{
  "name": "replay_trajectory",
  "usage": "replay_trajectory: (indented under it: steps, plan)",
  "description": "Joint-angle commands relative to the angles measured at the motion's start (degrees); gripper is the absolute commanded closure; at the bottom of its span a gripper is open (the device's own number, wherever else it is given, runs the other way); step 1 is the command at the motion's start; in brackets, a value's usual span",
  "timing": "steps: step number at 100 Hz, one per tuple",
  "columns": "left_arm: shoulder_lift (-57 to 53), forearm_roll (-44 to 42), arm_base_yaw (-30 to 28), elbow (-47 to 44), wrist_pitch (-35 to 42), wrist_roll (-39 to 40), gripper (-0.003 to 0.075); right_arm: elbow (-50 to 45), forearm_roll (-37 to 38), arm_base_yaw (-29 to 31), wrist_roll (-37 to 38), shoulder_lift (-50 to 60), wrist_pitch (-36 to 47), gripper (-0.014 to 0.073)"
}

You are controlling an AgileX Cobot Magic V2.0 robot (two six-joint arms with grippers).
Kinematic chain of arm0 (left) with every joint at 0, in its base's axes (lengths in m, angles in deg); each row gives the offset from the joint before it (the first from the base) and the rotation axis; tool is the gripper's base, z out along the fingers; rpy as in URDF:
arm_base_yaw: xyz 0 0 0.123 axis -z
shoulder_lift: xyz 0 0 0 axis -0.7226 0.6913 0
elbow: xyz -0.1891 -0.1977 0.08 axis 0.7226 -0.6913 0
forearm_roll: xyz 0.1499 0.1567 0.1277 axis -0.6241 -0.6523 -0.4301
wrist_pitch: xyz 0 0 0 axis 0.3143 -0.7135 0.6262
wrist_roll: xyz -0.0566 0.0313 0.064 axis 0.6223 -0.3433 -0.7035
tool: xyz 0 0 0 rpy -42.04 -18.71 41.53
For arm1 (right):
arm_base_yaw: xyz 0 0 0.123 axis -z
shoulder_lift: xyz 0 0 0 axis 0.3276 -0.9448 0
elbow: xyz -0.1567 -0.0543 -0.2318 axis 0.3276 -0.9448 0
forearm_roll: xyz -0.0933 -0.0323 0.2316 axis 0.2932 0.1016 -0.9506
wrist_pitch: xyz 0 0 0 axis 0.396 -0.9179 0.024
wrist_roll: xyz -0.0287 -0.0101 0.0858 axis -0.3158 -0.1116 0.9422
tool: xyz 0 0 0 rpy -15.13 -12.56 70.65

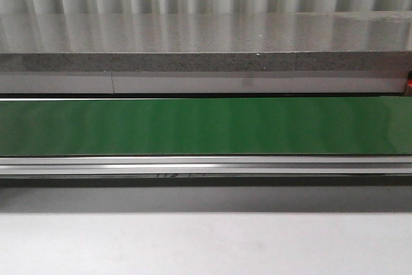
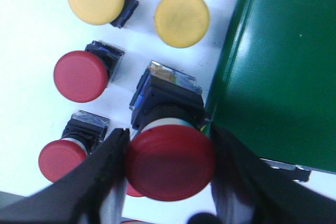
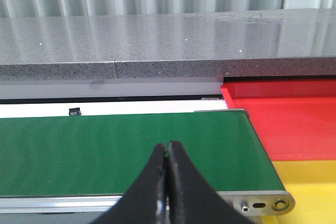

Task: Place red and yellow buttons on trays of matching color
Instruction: 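Set the red button on the green belt and open the left gripper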

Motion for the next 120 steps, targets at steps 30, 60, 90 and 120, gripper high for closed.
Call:
replay_trajectory:
  steps: [30, 60, 90, 120]
  plan:
    - [-0.86, 0.47, 11.14, 2.39, -2.19, -0.12, 0.0603, -0.13, 0.56, 0.43, -0.07, 0.76, 4.19, 0.0659]
    - [2.17, 1.49, 11.52, 2.39, -1.29, -0.83, 0.0553, -0.13, 0.56, 0.43, -0.07, 0.76, 4.19, 0.0659]
    - [2.17, 6.67, 11.52, 3.36, -0.64, -0.73, 0.0217, -0.13, 0.56, 0.43, -0.07, 0.76, 4.19, 0.0659]
    - [2.17, 3.94, 11.0, 15.41, -0.25, 1.92, 0.0218, -0.13, 0.56, 0.43, -0.07, 0.76, 4.19, 0.0659]
